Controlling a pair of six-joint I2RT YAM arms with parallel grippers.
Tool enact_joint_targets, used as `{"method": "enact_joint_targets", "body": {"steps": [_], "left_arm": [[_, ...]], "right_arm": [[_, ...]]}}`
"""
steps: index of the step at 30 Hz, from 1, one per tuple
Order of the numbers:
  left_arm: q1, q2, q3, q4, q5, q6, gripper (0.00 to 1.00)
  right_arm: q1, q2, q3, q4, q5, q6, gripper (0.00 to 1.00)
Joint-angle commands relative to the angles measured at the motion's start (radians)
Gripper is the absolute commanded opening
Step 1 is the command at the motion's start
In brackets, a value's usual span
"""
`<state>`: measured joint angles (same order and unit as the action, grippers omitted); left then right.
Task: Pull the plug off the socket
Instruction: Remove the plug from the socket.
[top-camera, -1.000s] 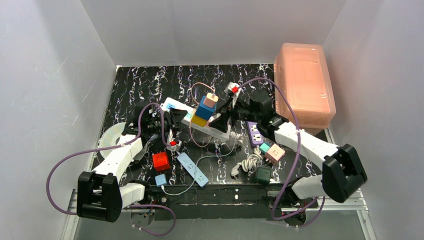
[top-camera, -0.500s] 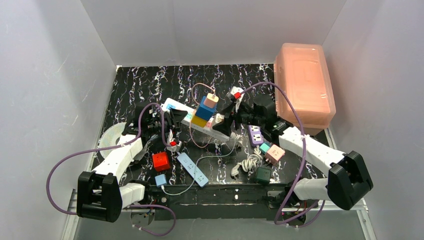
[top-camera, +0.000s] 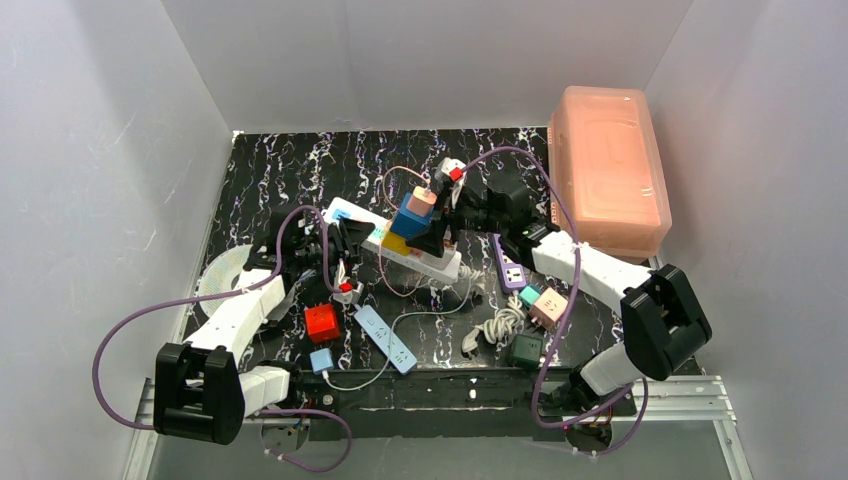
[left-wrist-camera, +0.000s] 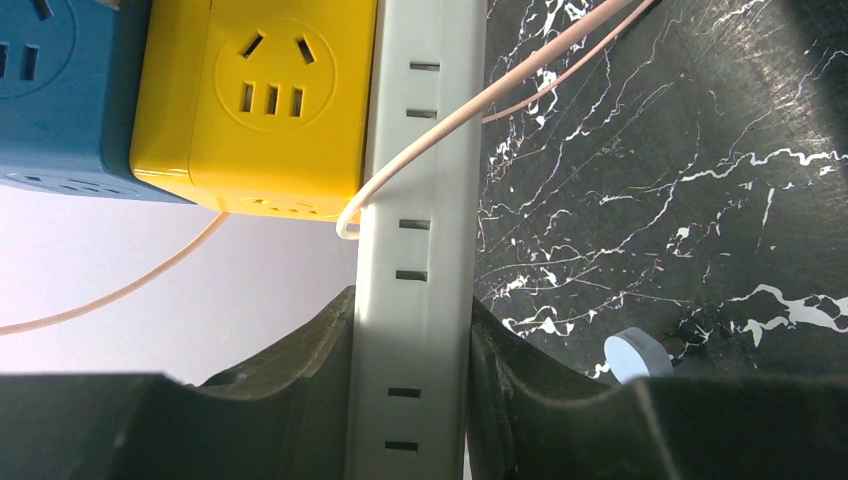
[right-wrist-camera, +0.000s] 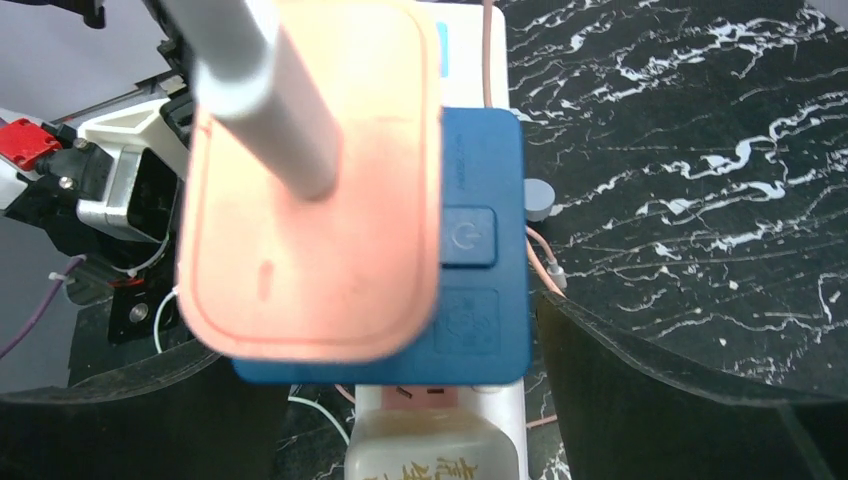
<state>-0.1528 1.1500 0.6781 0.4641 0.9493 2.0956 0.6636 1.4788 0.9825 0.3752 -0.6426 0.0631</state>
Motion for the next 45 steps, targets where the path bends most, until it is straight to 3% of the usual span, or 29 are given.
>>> {"method": "enact_joint_targets", "body": {"steps": [1, 9, 14, 21, 28, 45], "left_arm": [[0.001, -0.049, 0.077, 0.097, 0.160, 0.044, 0.00], [0.001, -0.042, 0.106, 0.190, 0.106, -0.086, 0.00], [0.001, -0.063, 0.091, 0.209, 0.089, -0.117, 0.00], [0.001, -0.068, 0.069, 0.186, 0.132, -0.063, 0.00], [0.001, -0.066, 0.093, 0.180, 0.133, -0.073, 0.00], [0.001, -0.078, 0.099, 0.155, 0.159, -0.059, 0.00]], "right_arm": [[0.033, 0.015, 0.007, 0.142, -0.040, 0.010, 0.93], [0.073, 0.066, 0.018, 0.151, -0.029, 0.012, 0.94], [0.035, -0.078, -0.047, 0.034, 0.083, -0.060, 0.94], [-0.021, -0.203, -0.110, -0.069, 0.033, -0.099, 0.94], [-0.058, -0.205, -0.134, -0.127, -0.072, -0.090, 0.94], [-0.154, -0.102, -0.083, -0.055, 0.006, -0.108, 0.95]]}}
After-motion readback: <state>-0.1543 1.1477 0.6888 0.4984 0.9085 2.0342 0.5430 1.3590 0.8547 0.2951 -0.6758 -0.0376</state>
